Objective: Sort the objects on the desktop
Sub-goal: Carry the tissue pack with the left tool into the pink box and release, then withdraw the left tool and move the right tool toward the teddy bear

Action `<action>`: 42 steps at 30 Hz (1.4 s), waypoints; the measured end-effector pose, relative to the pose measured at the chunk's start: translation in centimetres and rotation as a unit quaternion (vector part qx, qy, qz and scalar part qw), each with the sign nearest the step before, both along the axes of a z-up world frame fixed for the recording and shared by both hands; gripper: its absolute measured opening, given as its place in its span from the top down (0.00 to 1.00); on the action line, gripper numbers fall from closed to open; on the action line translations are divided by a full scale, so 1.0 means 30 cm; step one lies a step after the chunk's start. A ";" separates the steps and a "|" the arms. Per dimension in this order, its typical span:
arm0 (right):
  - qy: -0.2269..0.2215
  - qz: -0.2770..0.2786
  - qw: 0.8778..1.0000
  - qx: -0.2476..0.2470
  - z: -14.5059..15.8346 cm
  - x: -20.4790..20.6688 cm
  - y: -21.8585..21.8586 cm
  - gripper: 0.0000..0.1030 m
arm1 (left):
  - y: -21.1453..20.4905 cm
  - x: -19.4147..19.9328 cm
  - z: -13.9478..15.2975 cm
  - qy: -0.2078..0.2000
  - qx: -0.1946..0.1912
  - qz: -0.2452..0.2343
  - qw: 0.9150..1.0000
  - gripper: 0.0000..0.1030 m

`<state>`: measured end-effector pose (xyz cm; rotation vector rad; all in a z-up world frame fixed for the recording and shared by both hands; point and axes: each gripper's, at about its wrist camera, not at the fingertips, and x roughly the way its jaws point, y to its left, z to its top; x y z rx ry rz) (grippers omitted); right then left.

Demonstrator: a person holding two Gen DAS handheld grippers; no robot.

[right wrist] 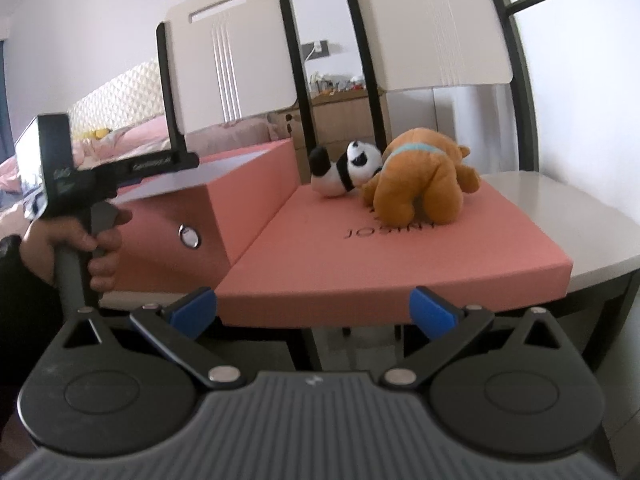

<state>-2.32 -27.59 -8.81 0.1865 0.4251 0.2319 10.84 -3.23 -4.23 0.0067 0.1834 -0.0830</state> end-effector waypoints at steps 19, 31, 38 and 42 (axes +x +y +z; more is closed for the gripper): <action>-0.107 -0.031 0.994 0.006 0.168 -0.112 -0.038 0.00 | -0.049 -0.372 0.117 -0.001 -0.001 0.030 1.000 0.00; -0.125 -0.029 0.991 0.027 0.233 -0.151 -0.017 0.00 | -0.080 -0.509 0.186 -0.023 0.018 0.028 0.999 0.00; -0.143 -0.020 0.989 0.035 0.270 -0.150 -0.010 0.00 | -0.109 -0.556 0.225 -0.042 0.016 0.005 0.999 0.00; -0.140 -0.031 0.989 0.030 0.284 -0.139 -0.008 0.00 | -0.121 -0.560 0.222 -0.035 0.016 -0.003 0.999 0.00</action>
